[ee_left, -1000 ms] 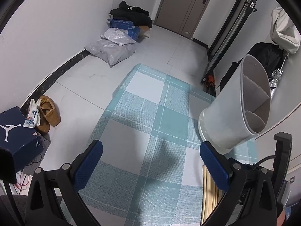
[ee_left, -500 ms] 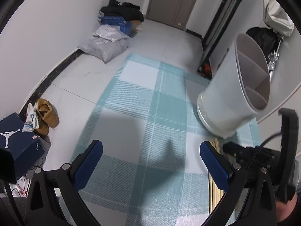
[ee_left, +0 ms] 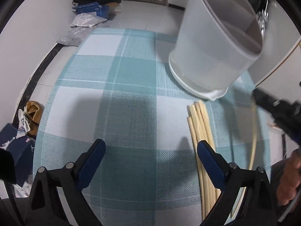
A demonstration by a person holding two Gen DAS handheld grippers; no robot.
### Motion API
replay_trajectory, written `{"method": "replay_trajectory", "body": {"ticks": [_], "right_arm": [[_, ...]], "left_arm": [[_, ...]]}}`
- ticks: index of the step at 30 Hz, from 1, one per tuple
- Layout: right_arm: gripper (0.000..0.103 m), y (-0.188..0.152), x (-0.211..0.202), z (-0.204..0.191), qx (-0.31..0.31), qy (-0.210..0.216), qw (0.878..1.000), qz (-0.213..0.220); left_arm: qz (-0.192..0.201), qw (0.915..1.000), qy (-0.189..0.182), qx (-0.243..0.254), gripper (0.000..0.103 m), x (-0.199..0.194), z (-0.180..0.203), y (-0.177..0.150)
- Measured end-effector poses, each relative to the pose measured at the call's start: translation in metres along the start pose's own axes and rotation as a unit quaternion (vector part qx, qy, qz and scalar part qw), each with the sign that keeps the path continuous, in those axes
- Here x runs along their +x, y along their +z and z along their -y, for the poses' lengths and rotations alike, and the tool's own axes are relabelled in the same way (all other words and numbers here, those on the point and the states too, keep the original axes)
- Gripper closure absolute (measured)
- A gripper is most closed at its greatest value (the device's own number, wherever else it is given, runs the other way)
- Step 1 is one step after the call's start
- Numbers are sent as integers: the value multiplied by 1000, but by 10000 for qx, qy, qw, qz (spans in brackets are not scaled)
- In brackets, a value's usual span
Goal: Organize utensils
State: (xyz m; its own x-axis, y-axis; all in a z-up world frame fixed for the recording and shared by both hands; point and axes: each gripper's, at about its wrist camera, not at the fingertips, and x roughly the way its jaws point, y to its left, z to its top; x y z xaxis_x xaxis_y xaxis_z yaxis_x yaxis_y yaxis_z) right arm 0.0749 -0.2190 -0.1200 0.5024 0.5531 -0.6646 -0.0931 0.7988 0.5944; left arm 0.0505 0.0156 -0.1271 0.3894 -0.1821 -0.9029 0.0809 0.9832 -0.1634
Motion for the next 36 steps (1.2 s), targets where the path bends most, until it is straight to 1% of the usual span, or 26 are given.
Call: {"method": "replay_trajectory", "body": {"ticks": [2,4,6,9,12,14,15,16,17,18,19,23,25,28,30,32,35,36], "right_arm": [[97,1,-7,10,201,213,9995,81],[97,-2,-5,4,256,296,9991,137],[97,-5,-14,15,323,447,9982,214],[97,-8,-25,12,284,532,9976,351],[97,-6,-29,12,275,597,9969,440],[97,-5,-30,15,289,606,9967,467],[97,-4,-31,15,283,594,9966,487],[97,-2,-31,15,256,584,9967,495],[97,-2,-34,15,217,563,9969,502],[97,-1,-34,14,165,537,9970,525],[97,0,-35,13,127,548,9969,548],[97,3,-40,10,-16,568,9963,644],[97,3,-42,9,-66,560,9961,675],[97,2,-43,7,-127,560,9960,683],[97,1,-43,4,-194,529,9959,704],[97,0,-43,2,-251,524,9957,719],[97,-1,-43,-1,-329,511,9955,729],[97,-2,-43,-2,-344,508,9954,733]], "left_arm": [[-11,9999,150,69,7,2,5,-2],[-43,9996,223,144,7,4,10,-1],[-78,9993,292,198,7,5,14,-1],[-136,9990,293,314,7,5,20,-1],[-194,9983,374,399,8,7,23,-1],[-248,9983,398,351,13,7,24,3],[-268,9983,403,317,22,9,26,6],[-314,9978,485,332,34,9,28,8],[-357,9968,599,398,41,10,30,10],[-381,9965,603,438,45,10,32,11],[-423,9967,530,444,48,10,34,11],[-403,9965,561,481,51,7,32,3],[-403,9968,564,404,51,5,28,2],[-295,9977,557,264,51,-1,25,2],[-327,9971,656,198,51,-4,24,-2],[-319,9972,656,152,51,-3,22,-3],[-472,9959,746,180,51,7,20,0],[-429,9962,735,166,51,7,20,1]]}}
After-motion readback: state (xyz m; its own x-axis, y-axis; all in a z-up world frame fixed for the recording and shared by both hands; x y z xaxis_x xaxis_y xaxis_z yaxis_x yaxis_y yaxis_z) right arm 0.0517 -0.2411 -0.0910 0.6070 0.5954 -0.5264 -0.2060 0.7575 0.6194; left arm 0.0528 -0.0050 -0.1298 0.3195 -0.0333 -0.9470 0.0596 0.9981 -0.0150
